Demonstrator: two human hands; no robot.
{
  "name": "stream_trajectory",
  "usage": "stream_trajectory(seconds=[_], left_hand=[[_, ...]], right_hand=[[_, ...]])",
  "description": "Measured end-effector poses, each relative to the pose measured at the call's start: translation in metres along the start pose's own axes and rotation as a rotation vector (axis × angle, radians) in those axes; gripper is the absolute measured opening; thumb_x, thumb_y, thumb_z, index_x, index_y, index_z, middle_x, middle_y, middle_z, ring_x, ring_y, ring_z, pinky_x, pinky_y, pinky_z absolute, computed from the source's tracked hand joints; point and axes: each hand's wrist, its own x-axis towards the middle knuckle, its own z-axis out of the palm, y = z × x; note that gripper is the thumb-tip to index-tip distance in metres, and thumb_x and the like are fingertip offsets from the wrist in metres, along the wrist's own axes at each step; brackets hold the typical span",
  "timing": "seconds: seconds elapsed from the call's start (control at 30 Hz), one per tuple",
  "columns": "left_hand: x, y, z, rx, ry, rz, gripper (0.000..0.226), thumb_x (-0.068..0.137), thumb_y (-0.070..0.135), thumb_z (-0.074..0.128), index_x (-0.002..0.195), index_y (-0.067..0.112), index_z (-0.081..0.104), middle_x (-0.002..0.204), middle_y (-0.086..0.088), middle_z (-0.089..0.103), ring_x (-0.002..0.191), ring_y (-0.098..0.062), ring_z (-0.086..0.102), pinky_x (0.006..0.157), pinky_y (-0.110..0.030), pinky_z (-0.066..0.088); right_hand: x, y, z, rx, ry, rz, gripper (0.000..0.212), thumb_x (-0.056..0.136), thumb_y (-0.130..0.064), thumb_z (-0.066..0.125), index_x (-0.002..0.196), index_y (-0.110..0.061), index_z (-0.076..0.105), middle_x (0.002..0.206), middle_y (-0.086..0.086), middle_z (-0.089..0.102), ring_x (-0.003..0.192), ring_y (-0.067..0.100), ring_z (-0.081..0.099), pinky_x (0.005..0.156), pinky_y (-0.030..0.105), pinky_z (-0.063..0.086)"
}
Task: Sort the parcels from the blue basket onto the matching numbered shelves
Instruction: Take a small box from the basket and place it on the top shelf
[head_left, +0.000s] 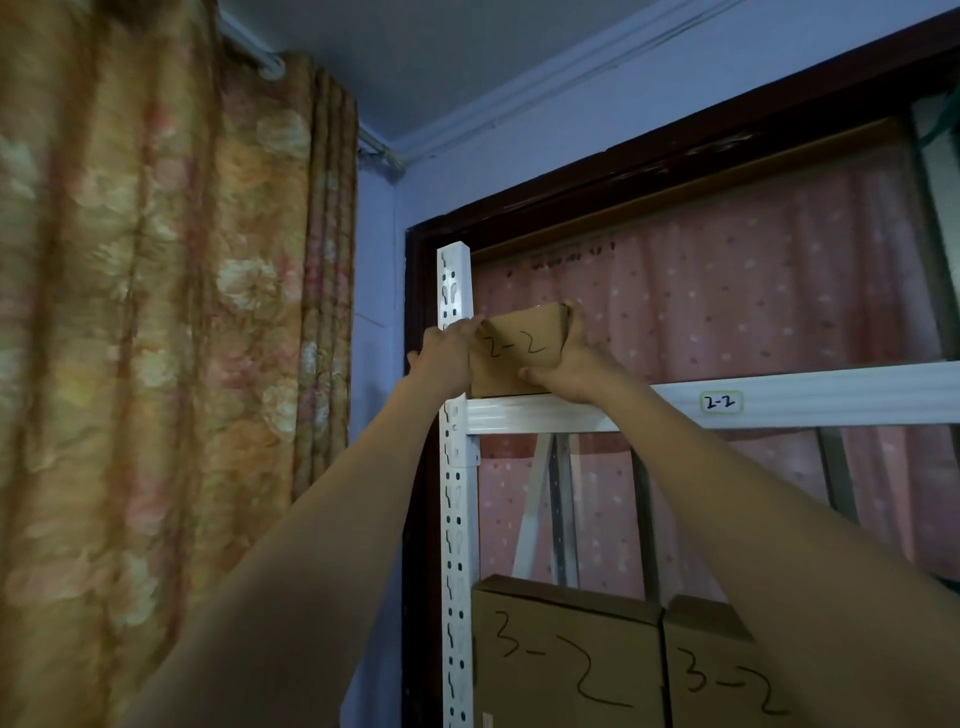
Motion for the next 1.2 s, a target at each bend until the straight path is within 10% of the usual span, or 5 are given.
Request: stream_trajectory(seconds=[0.37,0.67,0.93,1.2], left_hand=[[0.013,-0.005,0.012,0.015,-0.030,-0.030,0.083,0.090,-0.011,0.043,0.158,0.027,0.016,0.162,0.000,0.023,0.143,-0.032,0.024,0.112,-0.067,0.024],[0.009,-0.002,0.021,-0.023,-0.086,-0.069,0.090,0.089,-0.006,0.045,0.160,0.023,-0.002,0.167,0.003,0.001,0.147,-0.035,0.019,0.112,-0.067,0.024],[-0.031,0.004,0.035,-0.086,-0.145,-0.155,0.071,0.104,0.037,0.035,0.159,0.025,-0.009,0.167,0.005,-0.012,0.154,-0.029,-0.005,0.116,-0.068,0.002],[-0.052,0.036,0.037,-0.089,-0.087,-0.053,0.069,0.104,0.042,0.040,0.160,0.027,0.002,0.168,0.002,-0.001,0.153,-0.030,0.008,0.115,-0.070,0.009]], right_hand=[[0.011,0.003,0.019,-0.245,0.119,-0.006,0.118,0.082,-0.073,0.058,0.154,-0.027,-0.022,0.140,0.013,0.055,0.107,0.034,0.064,0.084,0.040,0.051],[0.015,0.001,0.023,-0.175,0.129,0.007,0.133,0.071,-0.083,0.058,0.152,-0.023,-0.027,0.153,0.010,0.043,0.120,0.036,0.059,0.096,0.049,0.050],[-0.024,-0.006,0.026,-0.103,0.385,-0.005,0.096,0.096,-0.050,0.050,0.157,-0.013,-0.014,0.160,0.034,0.005,0.150,0.048,0.002,0.119,0.059,-0.001],[-0.047,-0.007,0.038,-0.137,0.363,-0.077,0.072,0.101,-0.019,0.050,0.157,-0.008,0.007,0.135,0.016,0.058,0.125,0.034,0.056,0.120,0.053,0.014]])
